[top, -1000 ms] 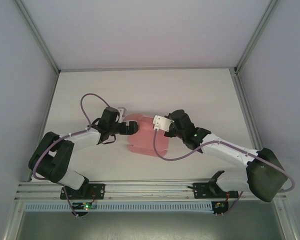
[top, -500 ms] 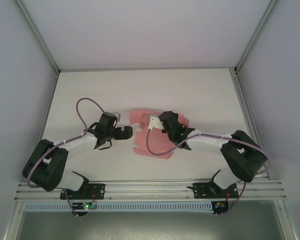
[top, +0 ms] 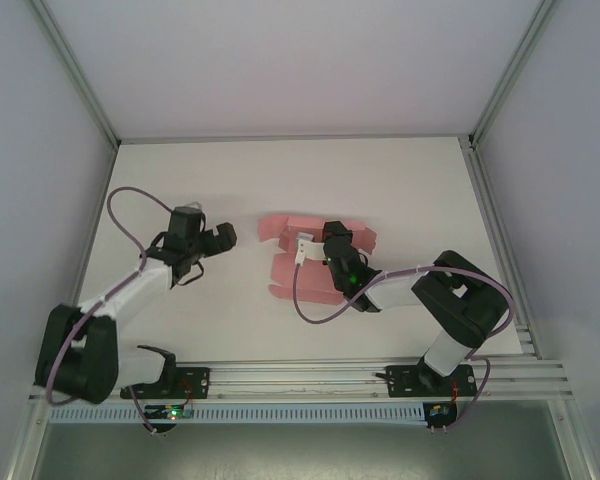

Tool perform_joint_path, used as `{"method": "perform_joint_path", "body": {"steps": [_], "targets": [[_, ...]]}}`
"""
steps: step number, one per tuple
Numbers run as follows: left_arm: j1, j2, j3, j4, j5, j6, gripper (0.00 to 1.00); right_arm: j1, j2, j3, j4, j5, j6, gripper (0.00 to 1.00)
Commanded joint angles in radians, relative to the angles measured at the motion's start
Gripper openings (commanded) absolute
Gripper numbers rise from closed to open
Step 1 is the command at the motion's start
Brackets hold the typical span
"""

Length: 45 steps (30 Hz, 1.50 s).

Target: Assemble paper box

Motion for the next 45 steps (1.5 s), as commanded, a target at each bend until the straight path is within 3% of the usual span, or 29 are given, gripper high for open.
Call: {"method": "perform_joint_path", "body": {"steps": [1,5,7,8,11,13,15,17,23,30,36,45], "targets": [[0.017,0.132,0.071,0.130,0.087,-0.006,1.00,0.009,-0.015,-0.005,0.000,-0.014,0.007,0.00],[0.015,0.279,0.119,0.300,0.123,0.015,1.00,0.009,-0.016,0.000,-0.041,-0.029,0.026,0.00],[0.016,0.343,0.149,0.365,0.197,0.052,1.00,0.010,-0.022,0.009,-0.078,-0.035,0.041,0.00],[0.017,0.368,0.163,0.382,0.254,0.071,0.99,0.009,-0.024,0.011,-0.089,-0.036,0.045,0.00],[0.012,0.430,0.194,0.435,0.510,0.140,0.79,0.007,-0.031,0.017,-0.119,-0.036,0.068,0.00],[0.004,0.450,0.171,0.512,0.675,0.164,0.74,0.005,-0.032,0.026,-0.148,-0.029,0.084,0.00],[-0.012,0.441,0.125,0.557,0.770,0.207,0.74,0.004,-0.033,0.029,-0.163,-0.021,0.091,0.00],[-0.033,0.420,0.090,0.543,0.785,0.255,0.73,0.004,-0.037,0.031,-0.185,-0.018,0.097,0.00],[-0.096,0.379,0.016,0.544,0.759,0.302,0.63,0.005,-0.060,0.039,-0.238,-0.019,0.114,0.00],[-0.167,0.431,0.054,0.581,0.682,0.317,0.53,0.019,-0.071,0.039,-0.294,-0.035,0.121,0.00],[-0.229,0.451,0.063,0.653,0.478,0.352,0.53,0.028,-0.049,0.033,-0.294,-0.031,0.133,0.00],[-0.289,0.492,0.070,0.724,0.074,0.331,0.21,0.048,-0.039,0.040,-0.350,-0.046,0.174,0.00]]}}
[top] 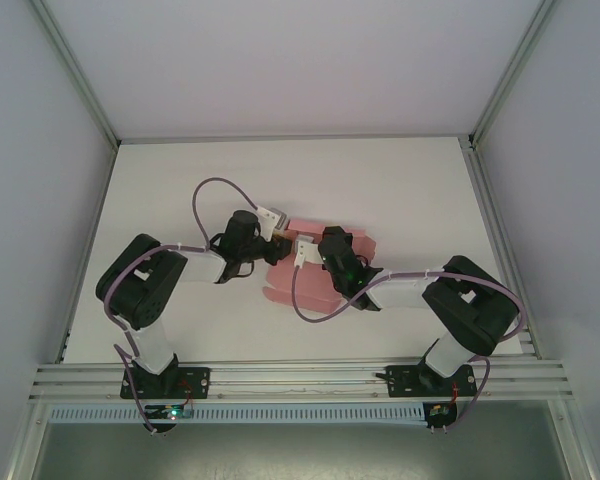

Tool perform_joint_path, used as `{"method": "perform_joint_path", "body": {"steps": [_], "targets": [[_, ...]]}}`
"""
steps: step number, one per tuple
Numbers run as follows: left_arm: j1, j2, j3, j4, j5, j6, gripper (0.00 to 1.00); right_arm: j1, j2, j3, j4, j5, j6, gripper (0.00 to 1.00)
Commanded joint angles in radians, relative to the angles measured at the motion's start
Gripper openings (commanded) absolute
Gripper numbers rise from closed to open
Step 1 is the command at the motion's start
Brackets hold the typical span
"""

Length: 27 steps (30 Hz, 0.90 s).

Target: Assemble paper box

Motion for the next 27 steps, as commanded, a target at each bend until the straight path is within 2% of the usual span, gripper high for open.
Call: {"method": "perform_joint_path", "body": {"steps": [1,3,4,9,12,16,22,23,25,26,27], "targets": [[-0.011,0.031,0.025,0.055,-0.299,-0.015,0.14,0.026,0.017,0.001,-0.105,-0.046,0.034,0.00],[-0.030,0.052,0.045,0.020,-0.433,-0.009,0.08,0.027,0.012,0.004,-0.128,-0.050,0.051,0.00],[-0.040,0.066,0.059,0.004,-0.505,-0.016,0.10,0.026,0.008,0.005,-0.143,-0.057,0.062,0.00],[-0.081,0.113,0.110,-0.084,-0.758,-0.053,0.00,0.021,-0.005,0.007,-0.194,-0.043,0.110,0.00],[-0.099,0.123,0.109,-0.140,-0.932,-0.107,0.00,0.013,-0.014,0.002,-0.236,-0.029,0.126,0.00],[-0.100,0.138,0.104,-0.216,-1.054,-0.178,0.00,0.000,-0.027,0.030,-0.339,-0.014,0.174,0.00],[-0.099,0.161,0.125,-0.343,-1.105,-0.199,0.00,-0.020,-0.043,0.036,-0.370,-0.016,0.190,0.00],[-0.099,0.159,0.123,-0.340,-1.088,-0.192,0.00,-0.021,-0.040,0.039,-0.366,-0.020,0.193,0.00],[-0.102,0.146,0.100,-0.264,-0.955,-0.123,0.00,-0.024,-0.039,0.040,-0.333,-0.035,0.218,0.00],[-0.106,0.133,0.072,-0.190,-0.878,-0.092,0.00,-0.026,-0.041,0.043,-0.304,-0.037,0.237,0.10],[-0.108,0.118,0.048,-0.129,-0.797,-0.059,0.00,-0.027,-0.044,0.047,-0.278,-0.039,0.253,0.25]]}}
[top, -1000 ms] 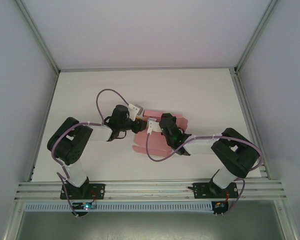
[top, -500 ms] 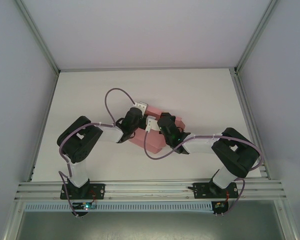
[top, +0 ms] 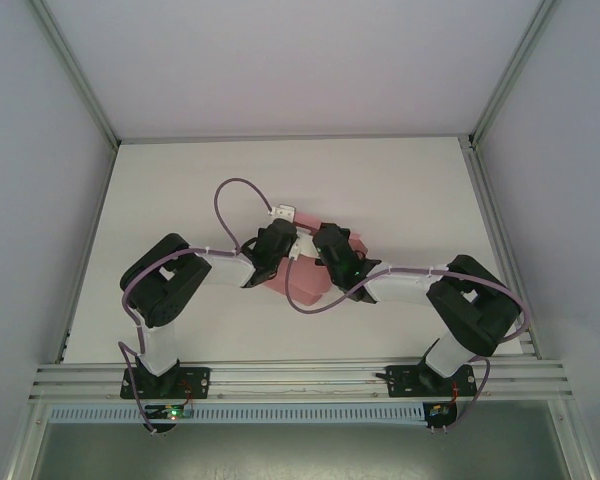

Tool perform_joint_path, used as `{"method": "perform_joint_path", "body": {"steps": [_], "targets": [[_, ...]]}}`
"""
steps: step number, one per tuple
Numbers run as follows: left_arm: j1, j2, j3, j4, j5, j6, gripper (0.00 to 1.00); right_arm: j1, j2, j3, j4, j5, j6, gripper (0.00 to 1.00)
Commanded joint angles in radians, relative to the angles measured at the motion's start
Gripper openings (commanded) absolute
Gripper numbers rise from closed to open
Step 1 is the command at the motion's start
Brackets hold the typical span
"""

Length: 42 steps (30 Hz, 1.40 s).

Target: Assemble paper box

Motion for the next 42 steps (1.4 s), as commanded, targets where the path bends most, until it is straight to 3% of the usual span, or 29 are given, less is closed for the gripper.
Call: {"method": "perform_joint_path", "body": {"steps": [1,3,5,7,14,18,21,23,31,36,39,42], "targets": [[0.085,0.007,-0.100,0.002,-0.036,0.054,0.00,-0.011,-0.046,-0.027,-0.123,0.014,0.077,0.30],[0.082,-0.031,-0.128,0.080,0.079,0.076,0.00,-0.013,-0.094,-0.004,-0.125,-0.044,0.119,0.56],[0.079,-0.074,-0.152,0.137,0.152,0.089,0.00,-0.019,-0.168,0.015,-0.149,-0.114,0.174,0.69],[0.077,-0.118,-0.159,0.154,0.189,0.082,0.00,-0.023,-0.257,0.022,-0.192,-0.200,0.215,0.98],[0.078,-0.292,-0.170,0.109,0.275,0.067,0.00,-0.086,-0.634,0.002,-0.237,-0.383,0.486,0.98],[0.080,-0.367,-0.188,0.074,0.307,0.060,0.00,-0.201,-0.721,0.116,-0.453,-0.402,0.711,0.98],[0.079,-0.412,-0.212,0.078,0.325,0.043,0.00,-0.265,-0.684,0.225,-0.700,-0.427,0.787,0.98],[0.078,-0.432,-0.219,0.071,0.344,0.049,0.00,-0.273,-0.650,0.243,-0.772,-0.439,0.780,0.98],[0.079,-0.449,-0.201,0.019,0.325,0.034,0.00,-0.276,-0.508,0.251,-0.814,-0.593,0.784,0.98],[0.080,-0.466,-0.211,0.046,0.325,0.015,0.00,-0.274,-0.420,0.267,-0.876,-0.609,0.769,0.98],[0.079,-0.469,-0.195,0.029,0.345,0.000,0.00,-0.275,-0.376,0.263,-0.853,-0.684,0.766,0.98],[0.079,-0.472,-0.202,0.064,0.375,-0.011,0.00,-0.273,-0.338,0.254,-0.758,-0.662,0.806,0.98]]}}
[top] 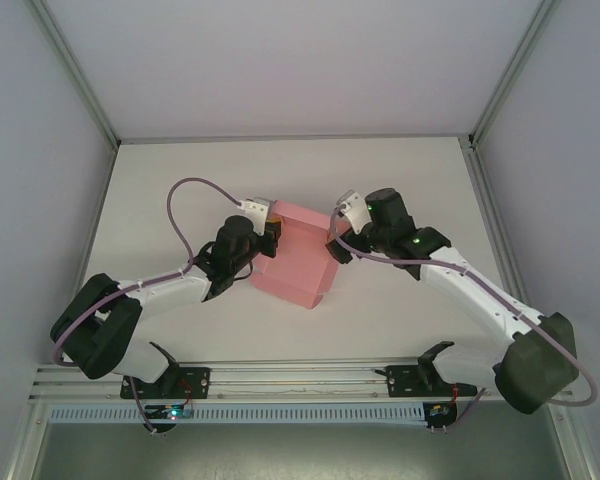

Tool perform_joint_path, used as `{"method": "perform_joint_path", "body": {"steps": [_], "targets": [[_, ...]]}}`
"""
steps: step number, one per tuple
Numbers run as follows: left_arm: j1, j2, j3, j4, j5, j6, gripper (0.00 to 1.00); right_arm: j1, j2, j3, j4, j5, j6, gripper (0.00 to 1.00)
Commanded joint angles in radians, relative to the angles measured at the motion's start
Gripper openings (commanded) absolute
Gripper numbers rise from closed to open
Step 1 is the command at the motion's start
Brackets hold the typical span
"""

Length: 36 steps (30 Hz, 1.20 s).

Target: Assemble paper box

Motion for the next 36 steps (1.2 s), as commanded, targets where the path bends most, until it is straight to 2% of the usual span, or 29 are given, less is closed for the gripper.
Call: {"method": "perform_joint_path", "body": {"steps": [1,4,6,14,22,28,32,36], "targets": [[0.000,-0.031,0.007,0.049,0.052,-0.043,0.00,0.000,0.034,0.008,0.119,-0.005,0.065,0.98],[0.000,-0.029,0.008,0.037,0.040,-0.050,0.00,0.001,0.026,-0.012,0.238,0.053,0.119,0.98],[-0.001,-0.027,0.006,0.019,-0.011,-0.067,0.00,0.001,-0.008,-0.026,0.268,0.089,0.128,0.98],[0.004,-0.018,0.022,-0.050,-0.151,-0.119,0.00,-0.004,-0.179,-0.086,0.064,0.174,0.156,0.98],[0.023,-0.043,0.066,-0.134,-0.168,-0.164,0.00,-0.011,-0.224,-0.164,-0.054,0.211,0.190,0.98],[0.027,-0.082,0.054,-0.131,-0.107,-0.142,0.00,-0.066,-0.198,-0.185,-0.002,0.305,0.206,0.98],[0.027,-0.099,0.037,-0.120,-0.041,-0.125,0.00,-0.094,-0.180,-0.197,0.135,0.220,0.216,0.98],[0.025,-0.101,0.031,-0.120,-0.015,-0.147,0.00,-0.093,-0.185,-0.222,0.314,0.041,0.260,0.98]]}}
